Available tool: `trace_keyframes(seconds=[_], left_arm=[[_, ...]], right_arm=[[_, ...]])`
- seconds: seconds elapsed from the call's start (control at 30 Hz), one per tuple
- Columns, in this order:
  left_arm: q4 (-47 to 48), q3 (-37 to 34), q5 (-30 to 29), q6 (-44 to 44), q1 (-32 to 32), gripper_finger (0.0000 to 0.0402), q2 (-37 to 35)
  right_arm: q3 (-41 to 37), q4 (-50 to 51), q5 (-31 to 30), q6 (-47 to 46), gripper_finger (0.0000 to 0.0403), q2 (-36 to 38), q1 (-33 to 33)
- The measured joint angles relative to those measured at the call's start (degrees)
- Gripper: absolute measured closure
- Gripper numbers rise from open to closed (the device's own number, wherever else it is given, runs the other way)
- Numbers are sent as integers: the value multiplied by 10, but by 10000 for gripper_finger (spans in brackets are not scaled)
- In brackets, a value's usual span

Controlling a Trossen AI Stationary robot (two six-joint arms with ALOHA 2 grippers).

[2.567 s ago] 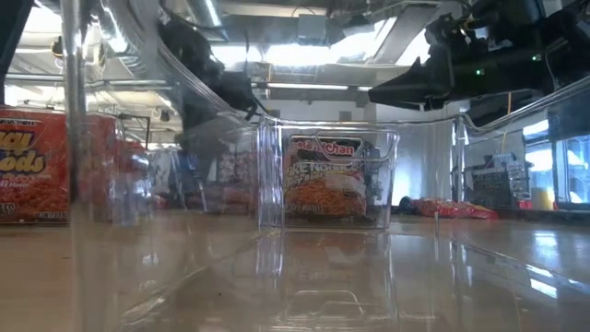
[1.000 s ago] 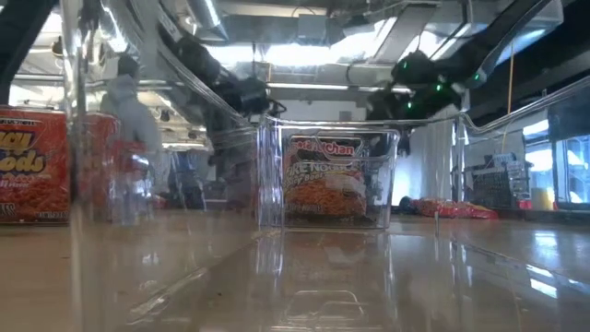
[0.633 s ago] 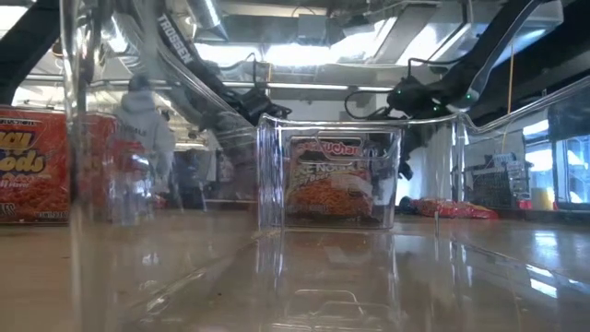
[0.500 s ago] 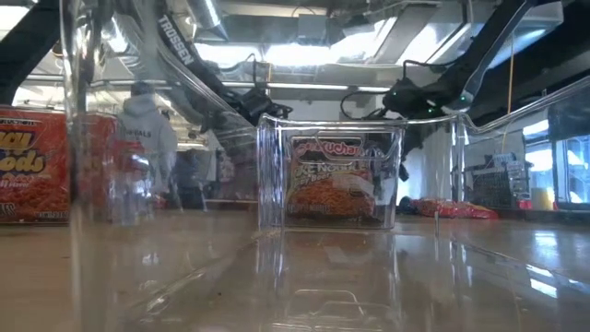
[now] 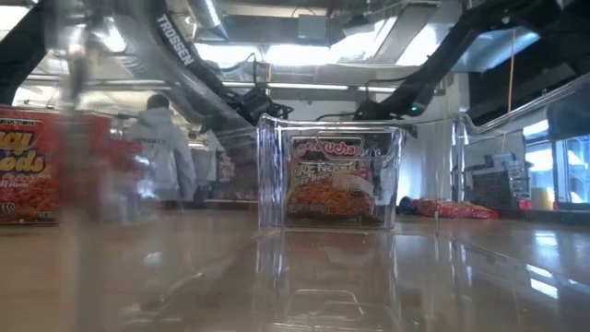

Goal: Sort Maruchan noodles
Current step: Put the black noodle pack into the top right transparent bin

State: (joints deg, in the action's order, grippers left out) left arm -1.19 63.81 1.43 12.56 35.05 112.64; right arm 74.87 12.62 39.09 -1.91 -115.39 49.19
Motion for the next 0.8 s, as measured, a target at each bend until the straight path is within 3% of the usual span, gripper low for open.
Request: trace_keyframes(seconds=[0.23, 0.6, 0.8], left_arm=[[-27, 0, 15, 0, -3, 266, 0], [-59, 0, 27, 1, -6, 266, 0], [-54, 0, 26, -3, -6, 266, 0]], right_arm=[[54, 31, 42, 26, 112, -61, 0], [59, 26, 76, 23, 113, -65, -6], [59, 36, 78, 40, 167, -65, -32]])
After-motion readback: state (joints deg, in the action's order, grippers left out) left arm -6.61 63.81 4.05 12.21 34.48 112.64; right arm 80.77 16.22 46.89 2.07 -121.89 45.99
